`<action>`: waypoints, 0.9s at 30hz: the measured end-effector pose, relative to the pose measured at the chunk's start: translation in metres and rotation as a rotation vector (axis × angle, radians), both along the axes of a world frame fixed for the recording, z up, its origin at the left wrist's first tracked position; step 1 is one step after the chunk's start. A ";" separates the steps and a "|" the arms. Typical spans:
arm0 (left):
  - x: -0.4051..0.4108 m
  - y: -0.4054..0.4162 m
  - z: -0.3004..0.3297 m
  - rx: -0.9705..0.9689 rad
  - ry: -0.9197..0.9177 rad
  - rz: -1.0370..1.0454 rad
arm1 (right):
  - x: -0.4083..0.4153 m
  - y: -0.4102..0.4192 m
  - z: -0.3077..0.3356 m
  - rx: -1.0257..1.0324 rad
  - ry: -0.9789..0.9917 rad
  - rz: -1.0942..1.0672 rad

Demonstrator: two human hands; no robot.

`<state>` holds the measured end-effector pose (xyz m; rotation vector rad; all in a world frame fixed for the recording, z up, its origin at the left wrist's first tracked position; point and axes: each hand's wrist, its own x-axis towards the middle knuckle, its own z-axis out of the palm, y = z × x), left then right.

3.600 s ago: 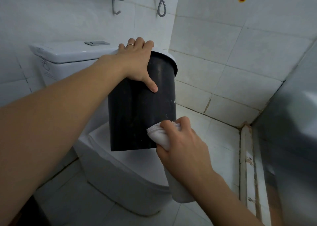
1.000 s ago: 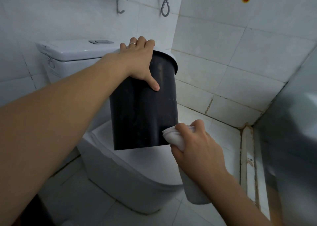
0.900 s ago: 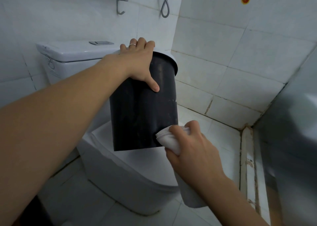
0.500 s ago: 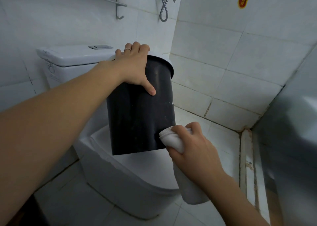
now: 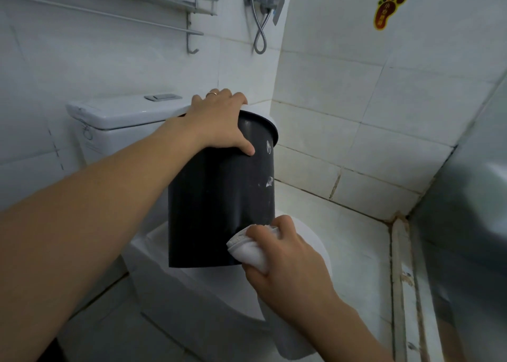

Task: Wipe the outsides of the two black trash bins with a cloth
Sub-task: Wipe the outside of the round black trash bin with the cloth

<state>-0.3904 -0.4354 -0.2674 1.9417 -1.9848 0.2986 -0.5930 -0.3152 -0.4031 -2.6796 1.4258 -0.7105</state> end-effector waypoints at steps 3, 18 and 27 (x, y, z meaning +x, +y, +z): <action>-0.002 -0.004 0.001 0.023 0.041 0.022 | -0.004 -0.001 0.004 -0.005 -0.045 0.017; 0.003 -0.013 0.005 0.039 0.197 -0.085 | -0.021 -0.057 0.020 0.026 -0.202 -0.151; 0.004 -0.018 0.007 0.038 0.107 -0.138 | -0.009 -0.061 0.024 0.043 -0.146 -0.109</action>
